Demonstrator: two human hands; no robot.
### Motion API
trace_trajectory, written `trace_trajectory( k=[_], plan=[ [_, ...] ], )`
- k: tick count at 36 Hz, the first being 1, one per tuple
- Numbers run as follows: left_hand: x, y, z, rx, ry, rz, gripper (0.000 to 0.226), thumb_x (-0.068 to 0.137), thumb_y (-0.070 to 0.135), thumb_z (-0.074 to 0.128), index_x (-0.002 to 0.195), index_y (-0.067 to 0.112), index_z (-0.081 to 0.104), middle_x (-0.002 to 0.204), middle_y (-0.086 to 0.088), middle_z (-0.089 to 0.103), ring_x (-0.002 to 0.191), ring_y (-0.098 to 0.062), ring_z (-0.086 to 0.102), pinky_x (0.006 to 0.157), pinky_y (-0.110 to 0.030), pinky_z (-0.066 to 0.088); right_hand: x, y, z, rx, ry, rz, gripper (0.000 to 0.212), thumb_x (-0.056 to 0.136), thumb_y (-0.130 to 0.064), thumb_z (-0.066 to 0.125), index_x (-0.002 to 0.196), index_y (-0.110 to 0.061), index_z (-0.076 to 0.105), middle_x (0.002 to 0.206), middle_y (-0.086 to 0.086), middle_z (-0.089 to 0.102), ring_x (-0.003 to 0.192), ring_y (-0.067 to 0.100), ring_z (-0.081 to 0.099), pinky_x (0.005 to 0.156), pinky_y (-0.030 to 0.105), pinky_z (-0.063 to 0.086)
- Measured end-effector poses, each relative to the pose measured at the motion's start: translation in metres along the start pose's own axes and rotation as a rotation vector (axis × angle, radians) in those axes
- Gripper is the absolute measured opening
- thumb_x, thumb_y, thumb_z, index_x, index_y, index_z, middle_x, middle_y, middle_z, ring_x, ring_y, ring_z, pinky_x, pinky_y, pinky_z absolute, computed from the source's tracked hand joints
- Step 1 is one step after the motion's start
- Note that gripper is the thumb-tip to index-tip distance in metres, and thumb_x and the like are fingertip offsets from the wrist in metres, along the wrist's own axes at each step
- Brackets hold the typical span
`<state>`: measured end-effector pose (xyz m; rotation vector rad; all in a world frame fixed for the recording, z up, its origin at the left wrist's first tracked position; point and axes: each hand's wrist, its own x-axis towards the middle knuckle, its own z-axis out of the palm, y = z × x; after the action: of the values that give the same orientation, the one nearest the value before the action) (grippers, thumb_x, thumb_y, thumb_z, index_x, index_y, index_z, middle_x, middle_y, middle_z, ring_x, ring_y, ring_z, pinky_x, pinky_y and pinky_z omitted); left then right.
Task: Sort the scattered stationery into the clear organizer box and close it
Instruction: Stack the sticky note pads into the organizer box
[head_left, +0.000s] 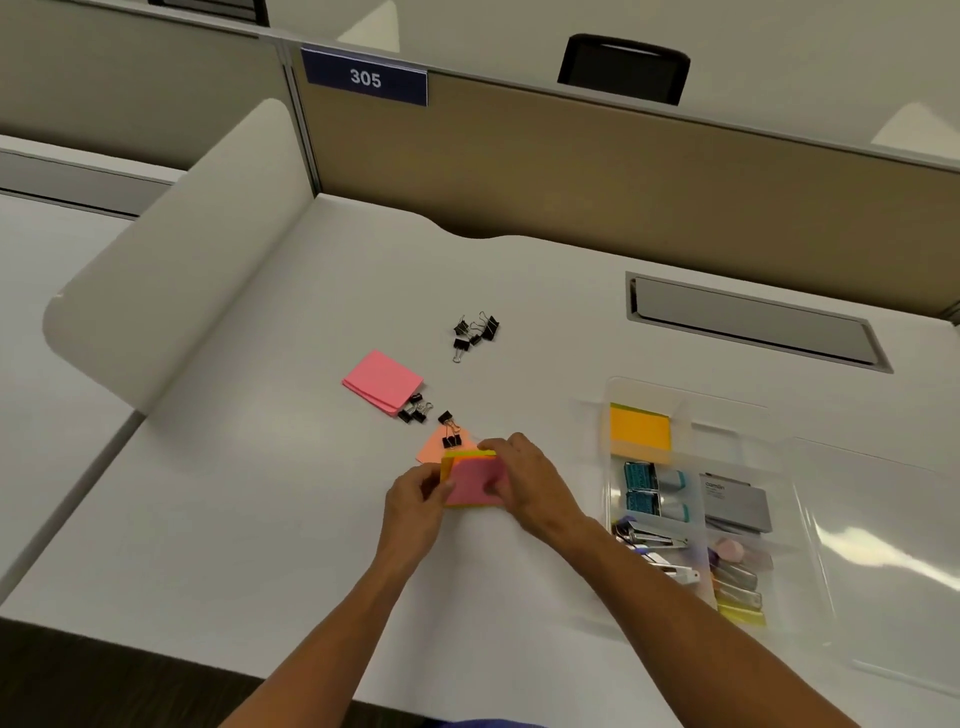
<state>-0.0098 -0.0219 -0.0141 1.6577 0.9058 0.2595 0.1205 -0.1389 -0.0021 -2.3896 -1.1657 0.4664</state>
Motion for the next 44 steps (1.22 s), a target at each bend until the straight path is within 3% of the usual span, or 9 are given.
trace_trajectory(
  k=[5, 9, 15, 19, 23, 30, 34, 39, 44],
  plan=[
    [-0.003, 0.003, -0.009, -0.099, 0.021, -0.026, 0.007, 0.088, 0.02, 0.067, 0.085, 0.021, 0.073, 0.08, 0.002, 0.07, 0.076, -0.011, 0.064, 0.067, -0.024, 0.049, -0.008, 0.006, -0.008, 0.159, 0.087, 0.07, 0.054, 0.082, -0.021, 0.073, 0.131, -0.027, 0.053, 0.114, -0.002, 0.059, 0.101, 0.013, 0.055, 0.086, 0.025, 0.045],
    [-0.008, 0.005, -0.01, -0.173, 0.04, -0.045, 0.009, 0.088, 0.02, 0.067, 0.08, 0.019, 0.072, 0.076, 0.004, 0.068, 0.073, -0.011, 0.061, 0.065, -0.024, 0.046, -0.015, 0.008, -0.017, 0.294, 0.133, 0.157, 0.046, 0.083, -0.018, 0.072, 0.126, -0.029, 0.059, 0.098, -0.005, 0.063, 0.082, 0.011, 0.059, 0.072, 0.023, 0.051],
    [-0.012, 0.003, -0.016, -0.314, 0.164, -0.131, 0.007, 0.091, 0.016, 0.065, 0.094, 0.014, 0.07, 0.098, -0.006, 0.067, 0.092, -0.023, 0.067, 0.073, -0.036, 0.061, -0.031, 0.016, -0.037, 0.438, 0.193, 0.237, 0.037, 0.086, -0.019, 0.072, 0.122, -0.025, 0.064, 0.097, -0.003, 0.065, 0.078, 0.01, 0.063, 0.07, 0.024, 0.05],
    [-0.019, 0.008, -0.02, -0.372, 0.229, -0.137, 0.01, 0.094, 0.014, 0.061, 0.1, 0.007, 0.065, 0.103, -0.012, 0.066, 0.093, -0.026, 0.067, 0.068, -0.029, 0.06, -0.038, 0.026, -0.054, 0.491, 0.265, 0.246, 0.028, 0.085, -0.017, 0.072, 0.112, -0.023, 0.07, 0.096, -0.007, 0.068, 0.079, 0.013, 0.066, 0.074, 0.031, 0.057],
    [-0.025, 0.023, -0.019, -0.362, 0.271, -0.103, 0.003, 0.095, 0.015, 0.06, 0.095, 0.014, 0.064, 0.098, -0.009, 0.067, 0.086, -0.026, 0.068, 0.063, -0.024, 0.058, -0.044, 0.041, -0.074, 0.595, 0.348, 0.263, 0.026, 0.088, -0.009, 0.068, 0.111, -0.022, 0.071, 0.099, -0.004, 0.07, 0.085, 0.022, 0.069, 0.075, 0.037, 0.06],
    [-0.031, 0.042, -0.005, -0.354, 0.262, -0.082, 0.016, 0.093, 0.016, 0.064, 0.108, 0.012, 0.062, 0.098, -0.005, 0.071, 0.074, -0.021, 0.072, 0.064, -0.021, 0.056, -0.052, 0.076, -0.108, 0.568, 0.461, 0.313, 0.029, 0.09, -0.008, 0.064, 0.113, -0.025, 0.07, 0.109, -0.006, 0.066, 0.097, 0.013, 0.063, 0.085, 0.032, 0.054],
    [-0.039, 0.053, 0.007, -0.432, 0.186, -0.054, 0.013, 0.09, 0.003, 0.064, 0.101, 0.009, 0.065, 0.1, -0.012, 0.072, 0.078, -0.023, 0.073, 0.079, -0.033, 0.057, -0.056, 0.097, -0.128, 0.573, 0.518, 0.353, 0.028, 0.092, -0.008, 0.062, 0.116, -0.024, 0.067, 0.113, -0.004, 0.065, 0.103, 0.017, 0.061, 0.088, 0.034, 0.053],
    [-0.052, 0.066, 0.025, -0.452, 0.155, -0.01, 0.017, 0.089, 0.0, 0.064, 0.103, 0.01, 0.068, 0.1, -0.011, 0.072, 0.082, -0.026, 0.073, 0.078, -0.029, 0.059, -0.058, 0.123, -0.153, 0.548, 0.592, 0.414, 0.026, 0.094, -0.01, 0.06, 0.116, -0.021, 0.068, 0.119, 0.001, 0.063, 0.106, 0.017, 0.057, 0.082, 0.027, 0.044],
    [-0.063, 0.073, 0.041, -0.415, 0.152, -0.002, 0.017, 0.088, 0.002, 0.066, 0.099, 0.015, 0.069, 0.102, -0.01, 0.071, 0.079, -0.025, 0.073, 0.079, -0.034, 0.057, -0.06, 0.146, -0.165, 0.499, 0.623, 0.445, 0.024, 0.095, -0.01, 0.06, 0.116, -0.019, 0.068, 0.12, 0.004, 0.063, 0.106, 0.018, 0.056, 0.086, 0.027, 0.043]
  ],
)
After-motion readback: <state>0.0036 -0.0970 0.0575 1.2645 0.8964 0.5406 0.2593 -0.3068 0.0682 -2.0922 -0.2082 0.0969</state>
